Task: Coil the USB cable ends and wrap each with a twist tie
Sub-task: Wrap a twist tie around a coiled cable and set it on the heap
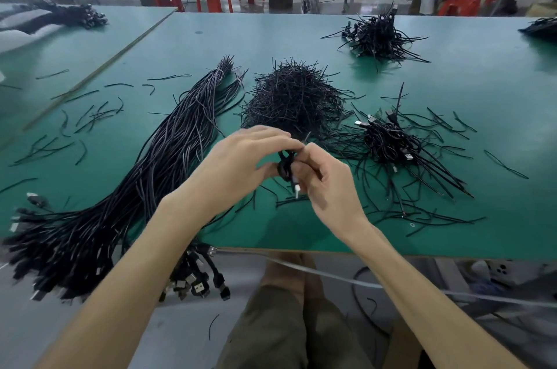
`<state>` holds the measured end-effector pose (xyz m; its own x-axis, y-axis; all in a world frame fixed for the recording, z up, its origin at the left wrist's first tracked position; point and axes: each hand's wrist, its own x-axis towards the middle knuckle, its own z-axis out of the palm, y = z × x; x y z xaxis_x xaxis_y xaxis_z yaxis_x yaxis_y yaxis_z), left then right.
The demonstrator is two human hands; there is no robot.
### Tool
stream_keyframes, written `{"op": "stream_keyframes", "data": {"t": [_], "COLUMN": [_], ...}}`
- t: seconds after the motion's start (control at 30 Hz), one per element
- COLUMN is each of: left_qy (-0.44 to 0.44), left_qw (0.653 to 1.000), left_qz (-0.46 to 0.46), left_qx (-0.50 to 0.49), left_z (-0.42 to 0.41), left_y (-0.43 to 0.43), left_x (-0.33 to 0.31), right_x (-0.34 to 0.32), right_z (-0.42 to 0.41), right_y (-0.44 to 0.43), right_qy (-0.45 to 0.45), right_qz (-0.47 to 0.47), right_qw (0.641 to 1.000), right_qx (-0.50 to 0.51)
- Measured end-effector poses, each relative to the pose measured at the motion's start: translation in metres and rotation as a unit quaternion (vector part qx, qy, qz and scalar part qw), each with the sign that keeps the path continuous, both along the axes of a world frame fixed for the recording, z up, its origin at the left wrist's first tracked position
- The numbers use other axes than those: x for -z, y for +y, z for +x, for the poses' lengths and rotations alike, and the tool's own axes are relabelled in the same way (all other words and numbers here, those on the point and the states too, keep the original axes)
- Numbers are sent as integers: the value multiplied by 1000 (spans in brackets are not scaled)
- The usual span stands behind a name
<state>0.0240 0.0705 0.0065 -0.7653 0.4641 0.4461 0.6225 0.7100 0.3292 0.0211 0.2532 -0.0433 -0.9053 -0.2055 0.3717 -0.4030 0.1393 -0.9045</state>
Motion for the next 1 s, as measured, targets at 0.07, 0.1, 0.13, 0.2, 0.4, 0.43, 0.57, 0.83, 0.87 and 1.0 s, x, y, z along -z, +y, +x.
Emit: {"op": "stream_keyframes", "data": {"t": [0.07,0.1,0.13,0.2,0.4,0.43,0.57,0.83,0.87,1.0], "left_qy": [36,40,38,1,-47,-18,18,-53,-60,-110], "left_qw": [999,999,999,999,996,996,995,996,996,990], "left_qz": [-13,-16,-18,-22,-79,-86,-99,-75,-61,69], "left_qx": [8,12,16,28,-1,-2,10,-6,-10,-51], "left_z": [1,0,0,0,3,2,1,3,3,8], "left_y": [0,0,1,2,7,8,5,-4,-4,1], "left_x": [-6,-8,-10,-13,-12,-12,-7,-7,-7,-1], "right_x": [-2,-3,-3,-2,-1,0,0,-4,-4,-4], "right_z": [2,1,1,-2,2,1,4,9,8,4], "right_y": [-1,-1,-1,2,3,4,7,3,1,-6], "right_qy": [11,10,7,9,-2,-8,16,1,-1,-3], "right_qz": [-23,-30,-31,-20,-12,-11,35,21,20,-14], "right_qw": [1000,1000,999,1000,1000,1000,999,1000,1000,1000], "right_qx": [1,2,2,1,-13,-15,-18,-6,-2,10]}}
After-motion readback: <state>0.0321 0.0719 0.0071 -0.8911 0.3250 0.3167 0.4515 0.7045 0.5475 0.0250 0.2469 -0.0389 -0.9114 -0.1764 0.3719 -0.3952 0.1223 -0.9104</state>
